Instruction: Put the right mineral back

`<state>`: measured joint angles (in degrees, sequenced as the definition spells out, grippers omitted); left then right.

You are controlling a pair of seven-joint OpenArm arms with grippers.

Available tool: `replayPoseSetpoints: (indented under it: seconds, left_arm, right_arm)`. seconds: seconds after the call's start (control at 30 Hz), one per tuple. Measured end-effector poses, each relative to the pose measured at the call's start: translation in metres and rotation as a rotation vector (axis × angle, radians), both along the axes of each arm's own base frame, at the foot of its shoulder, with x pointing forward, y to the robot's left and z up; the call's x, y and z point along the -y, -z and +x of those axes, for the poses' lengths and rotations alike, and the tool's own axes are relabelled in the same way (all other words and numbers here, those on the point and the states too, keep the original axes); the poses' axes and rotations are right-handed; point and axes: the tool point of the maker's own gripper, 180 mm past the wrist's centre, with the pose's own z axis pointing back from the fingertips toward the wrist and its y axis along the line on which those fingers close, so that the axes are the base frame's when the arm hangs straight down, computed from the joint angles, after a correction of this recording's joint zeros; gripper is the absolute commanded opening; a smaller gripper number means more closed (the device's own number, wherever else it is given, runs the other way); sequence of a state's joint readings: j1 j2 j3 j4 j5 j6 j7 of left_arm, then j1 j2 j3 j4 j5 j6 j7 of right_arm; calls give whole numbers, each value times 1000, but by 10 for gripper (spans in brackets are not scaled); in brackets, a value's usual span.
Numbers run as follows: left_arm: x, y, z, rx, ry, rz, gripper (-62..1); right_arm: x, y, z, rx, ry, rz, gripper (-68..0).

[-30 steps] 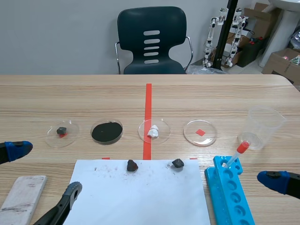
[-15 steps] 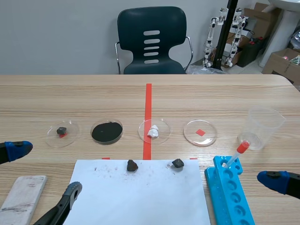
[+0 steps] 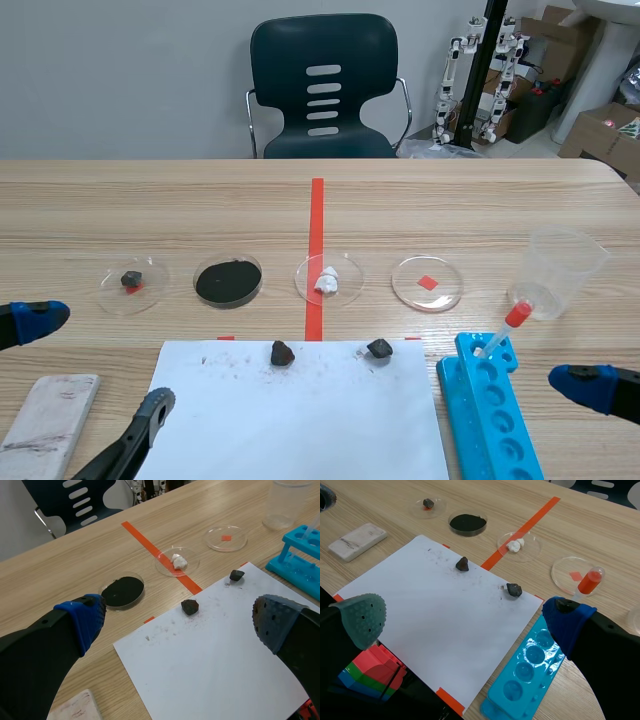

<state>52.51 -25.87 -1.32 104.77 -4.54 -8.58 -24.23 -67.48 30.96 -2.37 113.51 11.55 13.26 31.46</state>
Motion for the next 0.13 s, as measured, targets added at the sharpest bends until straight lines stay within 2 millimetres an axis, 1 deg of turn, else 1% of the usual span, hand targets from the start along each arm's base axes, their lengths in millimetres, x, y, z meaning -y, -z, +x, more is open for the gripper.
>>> replayPoseSetpoints:
  seconds: [0.13]
  left_arm:
    - [0,0,0,0,0,0,6]
  right_arm:
    - [0,0,0,0,0,0,4]
